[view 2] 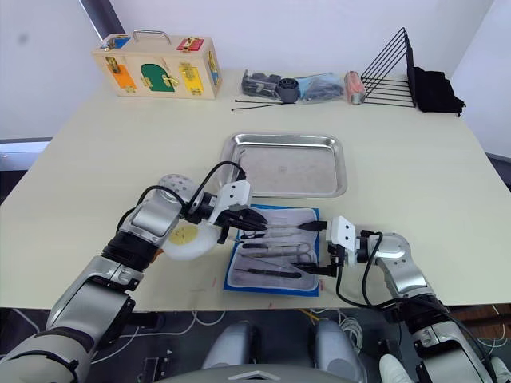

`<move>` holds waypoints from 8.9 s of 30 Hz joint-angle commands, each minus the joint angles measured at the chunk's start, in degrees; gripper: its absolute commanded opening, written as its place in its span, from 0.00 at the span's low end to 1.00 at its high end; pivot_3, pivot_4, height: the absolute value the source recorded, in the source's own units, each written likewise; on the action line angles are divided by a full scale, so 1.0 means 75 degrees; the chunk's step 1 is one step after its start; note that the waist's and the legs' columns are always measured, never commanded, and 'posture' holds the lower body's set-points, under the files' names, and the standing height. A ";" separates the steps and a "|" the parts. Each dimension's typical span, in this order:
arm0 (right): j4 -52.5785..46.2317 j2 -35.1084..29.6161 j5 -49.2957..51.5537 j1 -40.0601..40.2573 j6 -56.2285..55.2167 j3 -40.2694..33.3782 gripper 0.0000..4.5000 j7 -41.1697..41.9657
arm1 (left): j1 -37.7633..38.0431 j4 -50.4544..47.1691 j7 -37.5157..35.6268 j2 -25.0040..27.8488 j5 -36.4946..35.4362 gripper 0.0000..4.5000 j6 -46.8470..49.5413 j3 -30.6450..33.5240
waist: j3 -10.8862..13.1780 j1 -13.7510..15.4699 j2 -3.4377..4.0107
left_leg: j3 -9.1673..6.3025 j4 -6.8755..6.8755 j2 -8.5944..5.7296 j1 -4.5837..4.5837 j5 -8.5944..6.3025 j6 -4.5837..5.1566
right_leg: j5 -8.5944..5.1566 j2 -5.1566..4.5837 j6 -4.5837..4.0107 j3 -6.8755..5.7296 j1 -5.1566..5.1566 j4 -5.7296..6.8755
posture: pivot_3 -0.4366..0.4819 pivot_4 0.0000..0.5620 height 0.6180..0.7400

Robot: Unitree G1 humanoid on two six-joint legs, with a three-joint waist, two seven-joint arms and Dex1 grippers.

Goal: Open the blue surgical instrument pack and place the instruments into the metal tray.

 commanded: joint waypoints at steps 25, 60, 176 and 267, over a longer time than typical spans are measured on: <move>0.0509 0.0123 -0.0435 0.0455 0.0352 0.0466 1.00 -0.0054 | 0.0037 0.0198 -0.0020 -0.0079 0.0369 0.24 0.0545 -0.0307 | -0.0043 0.0013 0.0010 | 0.0000 -0.0002 0.0001 0.0002 -0.0002 0.0003 | -0.0002 0.0001 -0.0003 0.0001 0.0002 -0.0002 | 0.48 0.27 1.00; 0.0642 0.0214 -0.0487 0.0399 0.0295 0.0468 1.00 -0.0093 | -0.0805 0.0002 -0.0261 -0.0136 0.0928 0.00 0.0696 -0.0635 | -0.0047 0.0003 0.0012 | 0.0006 -0.0004 0.0010 0.0005 -0.0003 0.0005 | -0.0003 0.0013 -0.0005 0.0009 0.0001 -0.0002 | 0.48 0.27 1.00; 0.1069 0.0351 -0.0822 0.0244 0.0132 0.0527 1.00 0.0034 | -0.1699 -0.0643 0.0841 0.0801 -0.2285 0.00 0.4798 0.1755 | -0.0035 -0.0160 0.0006 | -0.0006 -0.0007 0.0048 0.0007 -0.0004 0.0006 | -0.0008 0.0055 -0.0013 0.0014 -0.0006 0.0005 | 0.48 0.27 1.00; 0.0962 0.0316 -0.0736 0.0339 0.0155 0.0512 1.00 0.0151 | -0.0692 -0.1612 1.0428 -0.3707 -0.0584 0.29 0.5686 0.3382 | -0.0044 -0.0161 -0.0004 | -0.0094 -0.0092 0.0018 0.0134 -0.0031 -0.0074 | -0.0012 0.0013 -0.0038 -0.0034 0.0132 -0.0065 | 0.48 0.27 1.00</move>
